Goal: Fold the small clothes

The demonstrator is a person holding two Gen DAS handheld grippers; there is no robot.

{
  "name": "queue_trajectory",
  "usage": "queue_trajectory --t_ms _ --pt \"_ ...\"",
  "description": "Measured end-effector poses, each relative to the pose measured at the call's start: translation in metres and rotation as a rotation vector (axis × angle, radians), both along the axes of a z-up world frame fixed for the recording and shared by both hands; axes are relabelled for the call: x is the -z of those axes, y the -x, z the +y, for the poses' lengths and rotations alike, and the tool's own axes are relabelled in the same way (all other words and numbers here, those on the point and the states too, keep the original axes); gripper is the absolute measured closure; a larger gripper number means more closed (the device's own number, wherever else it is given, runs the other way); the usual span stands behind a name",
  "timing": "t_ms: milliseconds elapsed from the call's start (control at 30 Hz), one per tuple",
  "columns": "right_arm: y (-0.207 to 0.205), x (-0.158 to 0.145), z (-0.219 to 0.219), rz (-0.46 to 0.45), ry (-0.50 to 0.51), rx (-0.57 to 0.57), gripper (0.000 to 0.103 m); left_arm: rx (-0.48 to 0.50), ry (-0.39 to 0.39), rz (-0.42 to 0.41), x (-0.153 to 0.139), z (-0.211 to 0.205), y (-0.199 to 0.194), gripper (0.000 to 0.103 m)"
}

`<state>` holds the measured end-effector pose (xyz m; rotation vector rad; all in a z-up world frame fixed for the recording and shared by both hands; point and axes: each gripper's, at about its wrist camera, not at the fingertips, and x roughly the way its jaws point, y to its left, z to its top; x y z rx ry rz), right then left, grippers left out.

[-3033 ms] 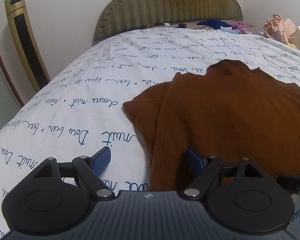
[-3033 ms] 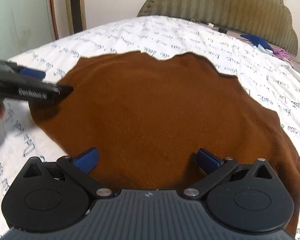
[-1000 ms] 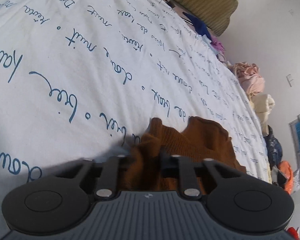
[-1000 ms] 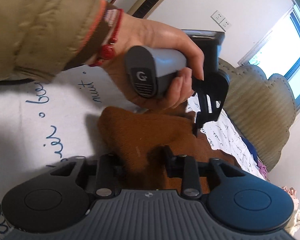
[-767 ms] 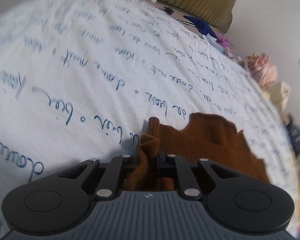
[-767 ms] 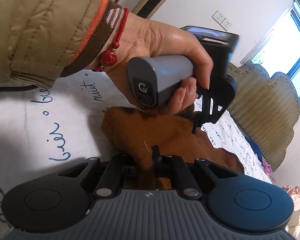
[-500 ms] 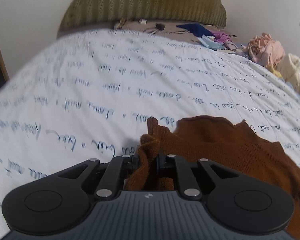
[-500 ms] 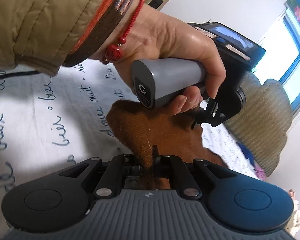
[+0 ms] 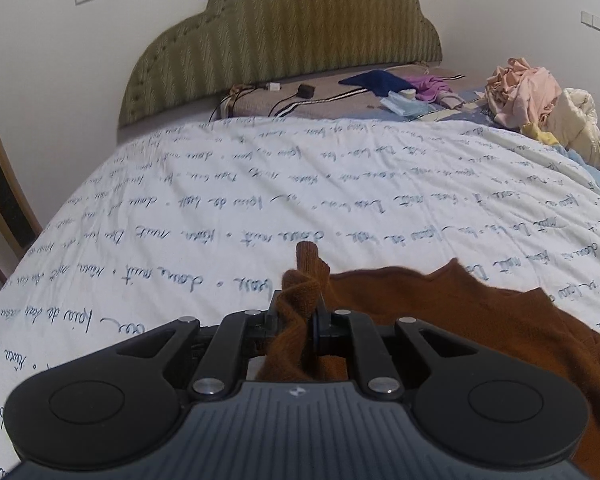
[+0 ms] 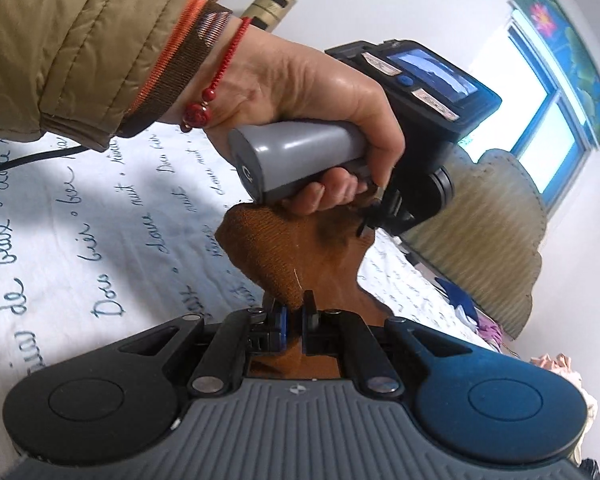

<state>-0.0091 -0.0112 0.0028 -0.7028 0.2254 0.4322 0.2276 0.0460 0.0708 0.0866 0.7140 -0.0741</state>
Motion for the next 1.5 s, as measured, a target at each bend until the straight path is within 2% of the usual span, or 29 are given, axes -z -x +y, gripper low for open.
queue_trajectory --t_ms 600,933,1500 --pt "0.002 0.009 -0.074 0.021 -0.103 0.129 0.096 0.096 -0.066 -0.039 -0.014 -0.085 0.007 0.091" --pt "0.002 0.012 -0.078 0.037 -0.134 0.177 0.096 0.133 -0.107 -0.042 -0.007 -0.127 0.008 0.091" --pt "0.005 0.011 -0.118 0.105 -0.224 0.265 0.096 0.181 -0.141 -0.040 0.006 -0.185 0.010 0.091"
